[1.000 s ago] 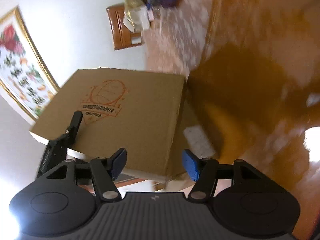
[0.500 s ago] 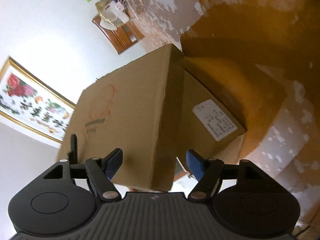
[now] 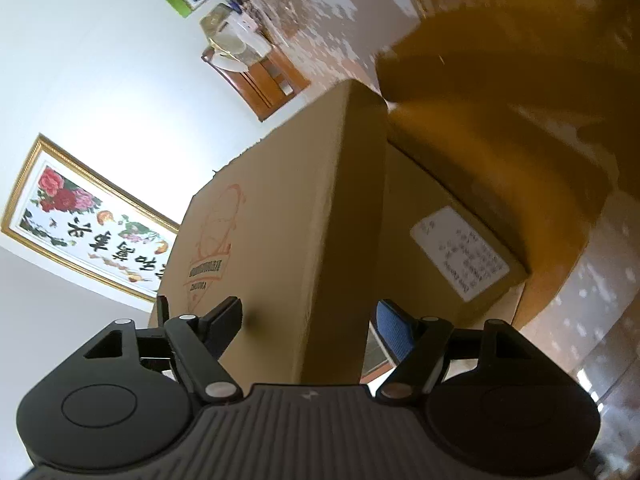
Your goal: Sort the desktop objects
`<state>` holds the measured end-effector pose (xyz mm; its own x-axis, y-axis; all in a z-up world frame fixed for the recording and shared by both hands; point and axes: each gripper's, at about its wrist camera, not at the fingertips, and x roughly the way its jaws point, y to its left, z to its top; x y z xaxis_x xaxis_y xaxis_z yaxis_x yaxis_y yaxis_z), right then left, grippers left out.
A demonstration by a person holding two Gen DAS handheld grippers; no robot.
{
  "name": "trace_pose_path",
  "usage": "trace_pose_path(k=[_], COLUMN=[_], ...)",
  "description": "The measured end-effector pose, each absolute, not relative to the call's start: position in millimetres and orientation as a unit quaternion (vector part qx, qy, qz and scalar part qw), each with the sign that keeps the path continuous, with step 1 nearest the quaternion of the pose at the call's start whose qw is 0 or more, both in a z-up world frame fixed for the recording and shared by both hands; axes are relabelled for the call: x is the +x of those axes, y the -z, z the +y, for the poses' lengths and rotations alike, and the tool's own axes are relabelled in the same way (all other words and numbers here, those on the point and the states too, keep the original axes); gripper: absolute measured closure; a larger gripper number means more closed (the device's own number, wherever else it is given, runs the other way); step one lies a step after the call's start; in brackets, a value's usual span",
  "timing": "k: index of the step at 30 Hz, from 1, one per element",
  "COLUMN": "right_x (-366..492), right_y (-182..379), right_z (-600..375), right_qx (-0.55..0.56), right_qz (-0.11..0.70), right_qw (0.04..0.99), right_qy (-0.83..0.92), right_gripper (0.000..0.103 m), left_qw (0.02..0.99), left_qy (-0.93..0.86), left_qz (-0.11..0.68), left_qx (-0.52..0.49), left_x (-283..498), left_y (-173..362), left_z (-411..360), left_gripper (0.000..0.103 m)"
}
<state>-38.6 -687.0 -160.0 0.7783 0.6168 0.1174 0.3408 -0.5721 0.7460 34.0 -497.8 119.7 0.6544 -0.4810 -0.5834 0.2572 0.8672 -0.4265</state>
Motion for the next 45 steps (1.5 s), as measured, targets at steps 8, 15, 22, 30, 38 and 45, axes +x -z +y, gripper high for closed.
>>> trace_pose_path(k=[8, 15, 22, 30, 38, 45], right_x=[-29.3, -19.2, -0.8, 16.7, 26.3, 35.0], right_y=[146.8, 136.1, 113.2, 94.2, 77.2, 65.8], right_z=[-692.6, -696.0, -702.0, -696.7, -681.8, -669.9], right_qx=[0.852, 0.844, 0.811, 0.773, 0.722, 0.686], right_qz=[0.274, 0.270, 0.284, 0.312, 0.353, 0.372], right_qw=[0.408, 0.425, 0.471, 0.510, 0.551, 0.584], right_qy=[-0.181, -0.184, -0.197, -0.213, -0.222, -0.224], right_gripper=[0.032, 0.033, 0.033, 0.033, 0.033, 0.033], left_qw=[0.895, 0.890, 0.887, 0.884, 0.873, 0.856], left_qy=[0.220, 0.246, 0.266, 0.248, 0.222, 0.205], left_qz=[0.355, 0.342, 0.316, 0.296, 0.279, 0.275], left_qx=[-0.158, -0.176, -0.207, -0.264, -0.333, -0.387], left_x=[36.4, 34.4, 27.2, 14.4, 2.6, 6.3], left_y=[-122.9, -127.6, -130.9, -113.2, -79.5, -48.8], left_z=[-490.8, -478.2, -450.6, -399.0, -349.6, -314.0], left_gripper=[0.078, 0.078, 0.077, 0.074, 0.070, 0.067])
